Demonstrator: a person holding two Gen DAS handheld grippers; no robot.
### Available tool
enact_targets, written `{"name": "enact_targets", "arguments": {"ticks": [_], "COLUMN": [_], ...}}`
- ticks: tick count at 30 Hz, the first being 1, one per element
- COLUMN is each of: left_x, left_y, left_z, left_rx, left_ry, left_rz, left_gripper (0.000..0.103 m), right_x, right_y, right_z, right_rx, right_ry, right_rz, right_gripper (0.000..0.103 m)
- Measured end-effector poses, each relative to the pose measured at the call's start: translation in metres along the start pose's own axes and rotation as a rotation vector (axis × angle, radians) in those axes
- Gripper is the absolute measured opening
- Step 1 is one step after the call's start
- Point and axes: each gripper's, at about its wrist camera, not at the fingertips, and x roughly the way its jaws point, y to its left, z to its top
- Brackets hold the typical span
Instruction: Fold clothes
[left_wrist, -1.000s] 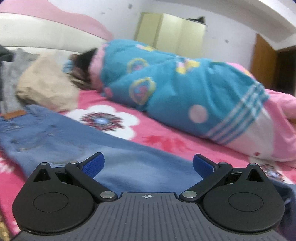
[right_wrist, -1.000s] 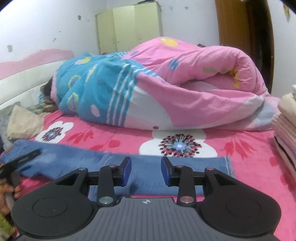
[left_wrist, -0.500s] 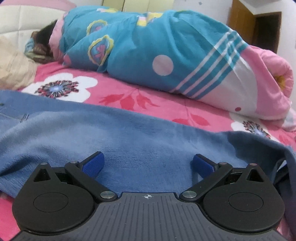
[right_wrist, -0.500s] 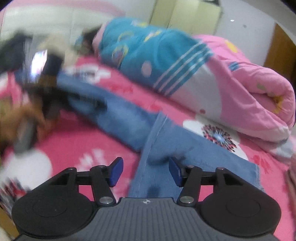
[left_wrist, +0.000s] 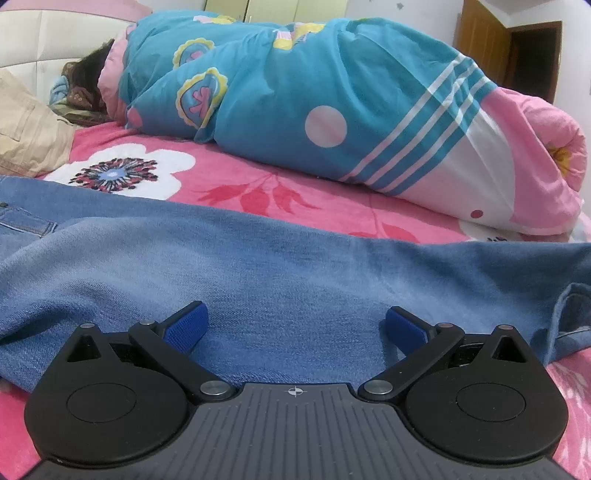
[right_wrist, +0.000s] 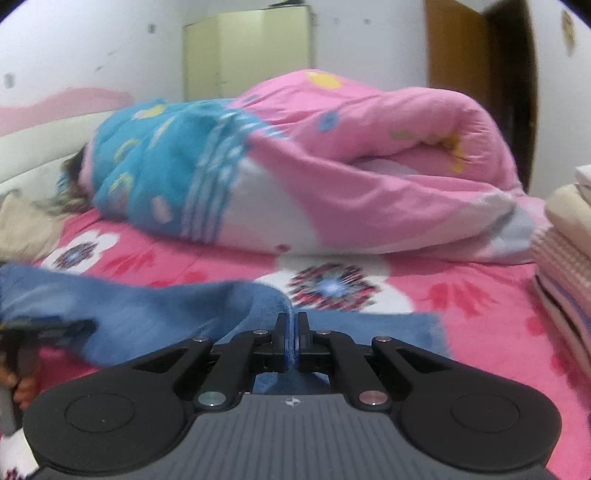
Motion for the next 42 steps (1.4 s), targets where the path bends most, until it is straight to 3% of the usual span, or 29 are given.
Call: {"name": "enact_targets", "arguments": {"ticks": [4, 10, 23, 34, 35, 38, 40, 42], "left_x": [0.0, 0.001, 0.002, 0.001, 0.0, 0.0, 0.0, 0.001], "left_y": [0.0, 0.0, -0.001, 0.0, 0.0, 0.001, 0.0, 0.0], "left_z": [0.0, -0.001, -0.001, -0.001, -0.001, -0.001, -0.001, -0.001], "left_rx": [0.003, 0.006, 0.01, 0.0, 0.0, -0.001, -0.001, -0.001], "left_ry": [0.001, 0.004, 0.004, -0.002, -0.002, -0.002, -0.001, 0.0], "left_rz": [0.002, 0.004, 0.007, 0.009, 0.008, 0.008, 0.008, 0.009], "left_gripper": [0.103, 0.103, 0.103, 0.103, 0.103, 0.103, 0.103, 0.103], "right_x": [0.021, 0.077, 0.172, 0.173, 0.175, 0.18, 0.184, 0.17], "right_y": [-0.041, -0.059, -0.062, -0.073, -0.077, -0.09, -0.099, -0.119], "right_z": [0.028, 0.046, 0.016, 0.028, 0.027, 0.025, 0.023, 0.024], "right_rx": [0.052, -0.027, -0.171, -0.133, -0.121, -0.084, -0.06, 0.041], "right_ry": [0.037, 0.136, 0.308, 0.267, 0.265, 0.258, 0.254, 0.226], "right_rz": [-0.007, -0.019, -0.066, -0.099, -0.112, -0.152, -0.178, -0.193], "right_gripper": [0.001, 0.001, 0.001, 0.001, 0.003, 0.023, 0.026, 0.027]}}
